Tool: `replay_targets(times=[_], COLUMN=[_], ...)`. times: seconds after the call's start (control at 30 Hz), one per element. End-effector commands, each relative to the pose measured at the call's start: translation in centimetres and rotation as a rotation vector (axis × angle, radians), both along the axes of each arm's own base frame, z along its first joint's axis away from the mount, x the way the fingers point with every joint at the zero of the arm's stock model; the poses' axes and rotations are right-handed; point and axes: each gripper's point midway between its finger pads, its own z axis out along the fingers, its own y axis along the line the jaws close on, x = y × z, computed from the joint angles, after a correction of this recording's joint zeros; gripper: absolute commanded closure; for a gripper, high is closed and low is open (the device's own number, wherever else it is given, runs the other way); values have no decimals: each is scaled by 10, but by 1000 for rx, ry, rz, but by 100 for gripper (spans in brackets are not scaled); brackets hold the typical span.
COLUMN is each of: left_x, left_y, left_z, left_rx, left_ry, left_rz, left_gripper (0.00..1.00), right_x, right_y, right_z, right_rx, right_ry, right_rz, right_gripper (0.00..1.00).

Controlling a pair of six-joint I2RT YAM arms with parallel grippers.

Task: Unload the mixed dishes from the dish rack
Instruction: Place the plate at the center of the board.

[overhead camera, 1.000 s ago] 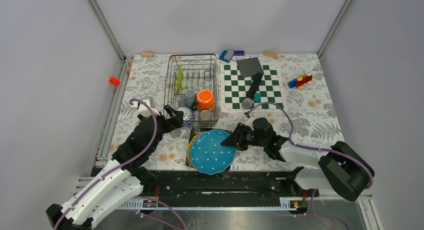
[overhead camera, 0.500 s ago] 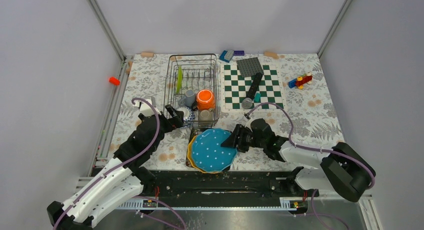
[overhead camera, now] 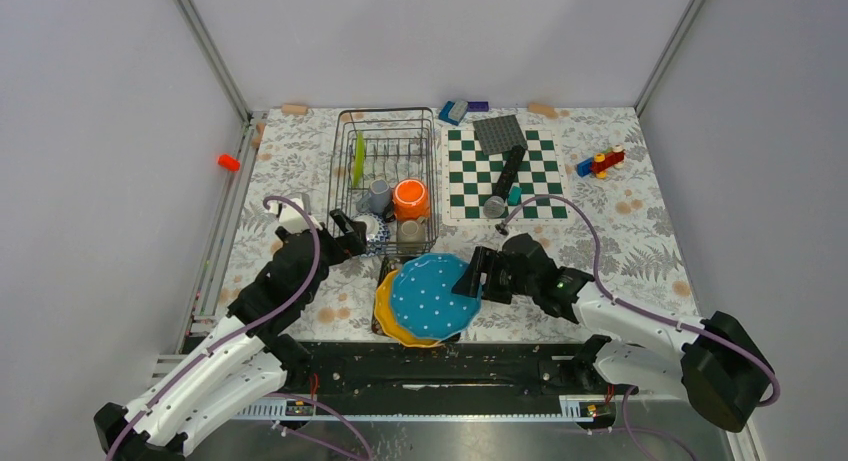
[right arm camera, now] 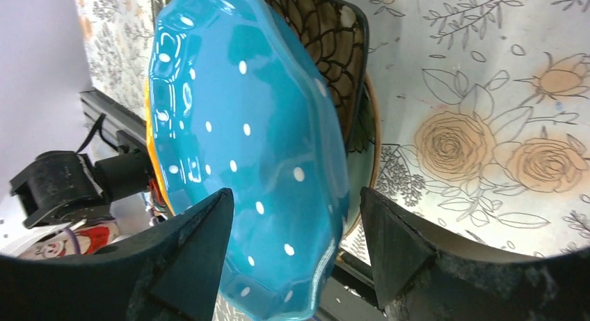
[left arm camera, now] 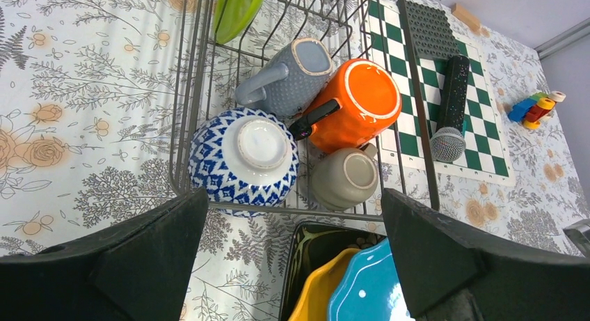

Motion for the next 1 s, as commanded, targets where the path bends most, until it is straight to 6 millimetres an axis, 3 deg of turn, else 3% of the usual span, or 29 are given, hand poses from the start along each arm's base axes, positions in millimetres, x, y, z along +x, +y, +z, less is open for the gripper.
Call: replay_targets(times=[0.0, 0.13, 0.57, 0.73, 0.97], left_x=[6, 7, 8, 8, 9], left_y=[6, 7, 6, 3, 2], left_z=[8, 8, 8, 8, 5], left_rx=[-1, 2, 12, 11, 18], left_ry=[-41, -41, -33, -32, -24], left_rz=[41, 45, 42, 31, 25], left_gripper=[1, 1, 1, 1, 1], right_x=[4, -1, -9, -17, -31], right_y=[-11, -16, 3, 21, 47], right_z=[4, 0, 6, 16, 12], right_rx=[-109, -201, -424, -434, -382], right_ry=[-38, -41, -153, -212, -195], right_rz=[1, 42, 173, 248, 363], right_gripper=[26, 26, 31, 31, 31])
